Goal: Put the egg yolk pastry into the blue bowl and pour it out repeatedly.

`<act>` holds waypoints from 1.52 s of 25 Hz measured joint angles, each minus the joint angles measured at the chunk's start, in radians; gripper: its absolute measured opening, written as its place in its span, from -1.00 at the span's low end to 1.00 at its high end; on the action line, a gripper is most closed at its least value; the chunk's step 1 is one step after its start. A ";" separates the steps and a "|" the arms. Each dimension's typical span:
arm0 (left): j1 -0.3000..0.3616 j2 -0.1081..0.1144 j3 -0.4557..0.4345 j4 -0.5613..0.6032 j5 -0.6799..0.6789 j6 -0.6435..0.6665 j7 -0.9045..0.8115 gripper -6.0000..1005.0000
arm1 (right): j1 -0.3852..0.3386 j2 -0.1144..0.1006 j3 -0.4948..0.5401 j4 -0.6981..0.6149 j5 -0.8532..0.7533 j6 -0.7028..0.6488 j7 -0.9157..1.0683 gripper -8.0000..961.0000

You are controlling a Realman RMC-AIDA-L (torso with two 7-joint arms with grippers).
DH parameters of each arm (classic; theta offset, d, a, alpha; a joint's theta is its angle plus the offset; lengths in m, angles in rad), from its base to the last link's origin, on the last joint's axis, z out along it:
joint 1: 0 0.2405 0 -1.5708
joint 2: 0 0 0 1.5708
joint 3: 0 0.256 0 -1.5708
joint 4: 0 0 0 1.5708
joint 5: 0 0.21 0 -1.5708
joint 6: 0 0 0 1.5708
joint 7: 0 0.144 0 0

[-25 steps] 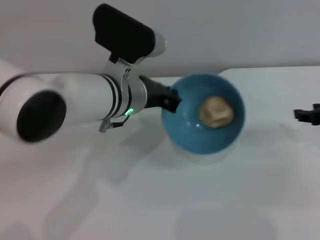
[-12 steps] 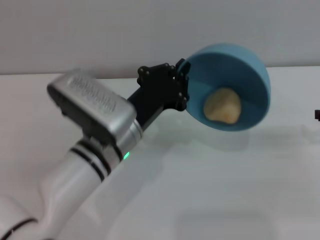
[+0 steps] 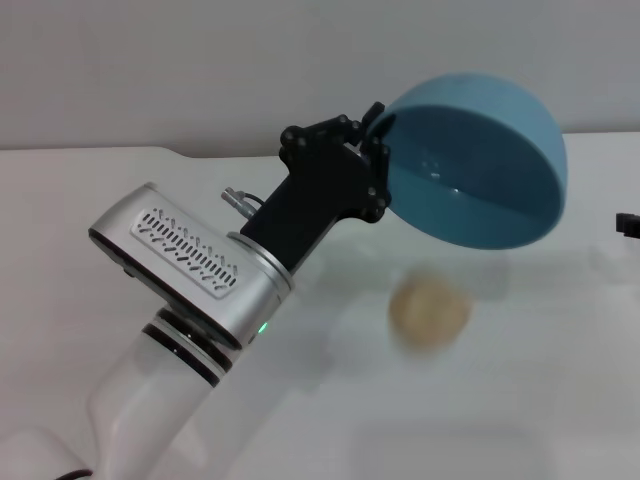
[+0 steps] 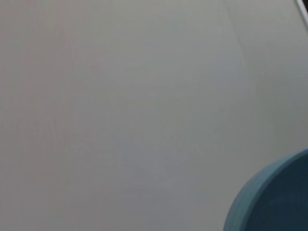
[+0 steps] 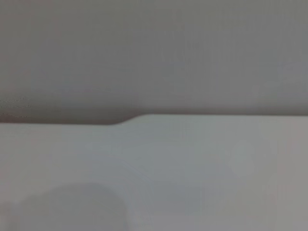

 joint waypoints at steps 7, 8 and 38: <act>-0.031 0.000 0.045 -0.002 -0.142 0.050 0.039 -0.99 | -0.023 -0.001 0.007 0.004 0.115 -0.005 -0.073 0.08; -0.039 0.000 0.046 -0.006 -0.145 0.048 0.036 -0.99 | -0.022 -0.001 0.003 0.009 0.116 -0.014 -0.089 0.08; -0.036 0.019 -0.688 0.403 -0.133 -1.267 0.045 -0.98 | 0.066 -0.007 -0.240 -0.052 0.159 -0.248 -0.109 0.08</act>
